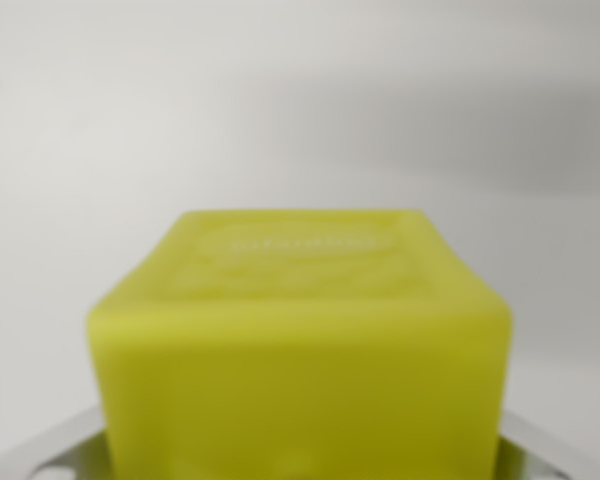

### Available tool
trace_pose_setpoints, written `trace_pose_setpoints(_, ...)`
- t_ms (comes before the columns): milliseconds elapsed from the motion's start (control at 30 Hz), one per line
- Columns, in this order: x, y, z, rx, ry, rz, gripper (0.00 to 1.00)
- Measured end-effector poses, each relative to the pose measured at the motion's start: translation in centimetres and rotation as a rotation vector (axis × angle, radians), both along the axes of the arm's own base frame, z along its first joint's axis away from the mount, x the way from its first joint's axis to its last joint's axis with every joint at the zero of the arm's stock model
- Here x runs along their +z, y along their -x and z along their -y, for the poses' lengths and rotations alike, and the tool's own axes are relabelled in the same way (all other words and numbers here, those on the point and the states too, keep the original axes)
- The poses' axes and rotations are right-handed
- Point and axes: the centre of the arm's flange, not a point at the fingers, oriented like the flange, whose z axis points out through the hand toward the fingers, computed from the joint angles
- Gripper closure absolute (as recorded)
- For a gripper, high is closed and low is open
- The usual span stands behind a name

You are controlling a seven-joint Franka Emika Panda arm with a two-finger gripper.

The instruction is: Pick yellow cube

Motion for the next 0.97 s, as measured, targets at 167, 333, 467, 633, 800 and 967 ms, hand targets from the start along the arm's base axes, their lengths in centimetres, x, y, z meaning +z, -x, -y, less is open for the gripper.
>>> trace_pose_setpoints(167, 1.2, 0.0, 0.0, 0.000, 0.000, -0.001, 1.00)
trace_pose_setpoints(333, 2.5, 0.0, 0.0, 0.000, 0.000, 0.000, 1.00)
trace_pose_setpoints(467, 3.5, 0.0, 0.0, 0.000, 0.000, 0.000, 1.00)
trace_pose_setpoints(633, 4.0, 0.0, 0.0, 0.000, 0.000, 0.000, 1.00)
trace_pose_setpoints(800, 4.0, 0.0, 0.0, 0.000, 0.000, 0.000, 1.00)
trace_pose_setpoints(967, 4.0, 0.0, 0.0, 0.000, 0.000, 0.000, 1.00)
